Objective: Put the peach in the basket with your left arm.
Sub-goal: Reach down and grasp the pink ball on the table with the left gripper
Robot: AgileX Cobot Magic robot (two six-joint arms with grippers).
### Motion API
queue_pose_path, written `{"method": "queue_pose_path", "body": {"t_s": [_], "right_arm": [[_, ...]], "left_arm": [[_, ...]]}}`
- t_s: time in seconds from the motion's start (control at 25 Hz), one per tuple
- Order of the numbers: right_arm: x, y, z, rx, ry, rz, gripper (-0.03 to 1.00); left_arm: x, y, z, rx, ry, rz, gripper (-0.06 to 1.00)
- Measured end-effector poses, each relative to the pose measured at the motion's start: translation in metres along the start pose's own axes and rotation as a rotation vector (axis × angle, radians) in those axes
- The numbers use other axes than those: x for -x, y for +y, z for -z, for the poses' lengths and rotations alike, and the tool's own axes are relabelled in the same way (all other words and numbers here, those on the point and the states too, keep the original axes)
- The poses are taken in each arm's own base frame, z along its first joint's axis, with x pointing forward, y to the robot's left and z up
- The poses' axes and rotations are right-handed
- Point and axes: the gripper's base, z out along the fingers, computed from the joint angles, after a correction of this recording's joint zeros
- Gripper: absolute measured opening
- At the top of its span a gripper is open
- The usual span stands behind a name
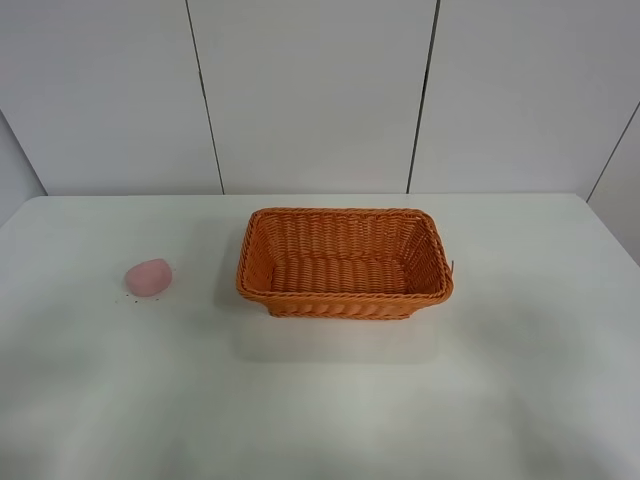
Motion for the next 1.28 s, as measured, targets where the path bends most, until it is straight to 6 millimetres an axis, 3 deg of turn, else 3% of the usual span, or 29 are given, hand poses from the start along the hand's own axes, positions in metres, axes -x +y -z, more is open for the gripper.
{"method": "queue_pose_path", "body": {"t_s": [0.4, 0.56, 0.72, 0.84, 1.0, 1.28], "right_arm": [[0.000, 0.000, 0.000, 0.000, 0.000, 0.000, 0.69], [0.000, 0.000, 0.000, 0.000, 0.000, 0.000, 0.69], [0.000, 0.000, 0.000, 0.000, 0.000, 0.000, 0.69], [0.000, 0.000, 0.000, 0.000, 0.000, 0.000, 0.69], [0.000, 0.000, 0.000, 0.000, 0.000, 0.000, 0.69], [0.000, 0.000, 0.000, 0.000, 0.000, 0.000, 0.69]], "left_arm": [[0.004, 0.000, 0.001, -0.001, 0.006, 0.001, 0.85], [0.034, 0.001, -0.002, -0.003, 0.073, 0.015, 0.85], [0.081, 0.004, -0.023, -0.005, 0.202, 0.031, 0.85], [0.118, 0.008, -0.052, -0.004, 0.291, 0.044, 0.85], [0.161, 0.014, -0.107, -0.001, 0.387, 0.059, 0.85], [0.202, 0.027, -0.225, -0.002, 0.565, 0.067, 0.85]]}}
